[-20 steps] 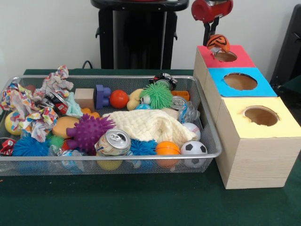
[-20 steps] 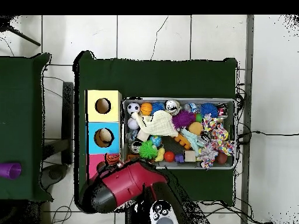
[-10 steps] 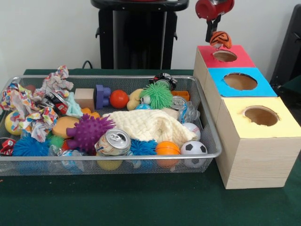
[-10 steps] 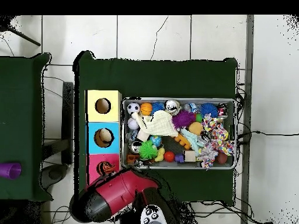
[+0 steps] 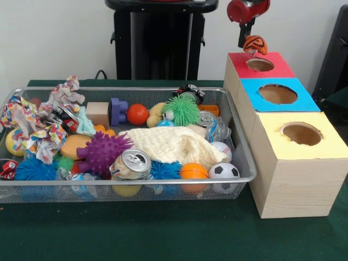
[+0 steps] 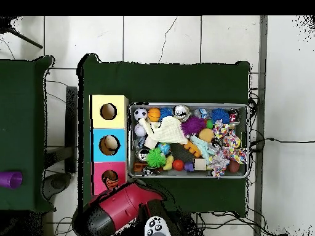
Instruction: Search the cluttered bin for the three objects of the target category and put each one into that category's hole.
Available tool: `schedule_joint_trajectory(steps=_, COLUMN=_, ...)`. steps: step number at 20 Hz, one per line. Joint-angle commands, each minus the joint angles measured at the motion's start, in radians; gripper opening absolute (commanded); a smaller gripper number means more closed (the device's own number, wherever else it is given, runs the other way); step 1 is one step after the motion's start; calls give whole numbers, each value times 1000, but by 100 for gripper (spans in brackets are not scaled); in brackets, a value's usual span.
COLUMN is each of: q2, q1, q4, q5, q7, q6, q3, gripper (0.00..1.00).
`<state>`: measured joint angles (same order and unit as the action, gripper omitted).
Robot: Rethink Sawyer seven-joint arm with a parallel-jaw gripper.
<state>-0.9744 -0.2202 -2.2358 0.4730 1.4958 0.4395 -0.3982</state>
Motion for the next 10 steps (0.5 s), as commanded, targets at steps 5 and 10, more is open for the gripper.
schedule_joint_trajectory(steps=5, q2=64, q1=65, q4=43, q5=12, q7=162, q6=-51, q3=52, gripper=0)
schedule_joint_trajectory(steps=10, q2=93, q1=97, q4=66, q5=9, q7=170, q6=-70, q3=74, gripper=0)
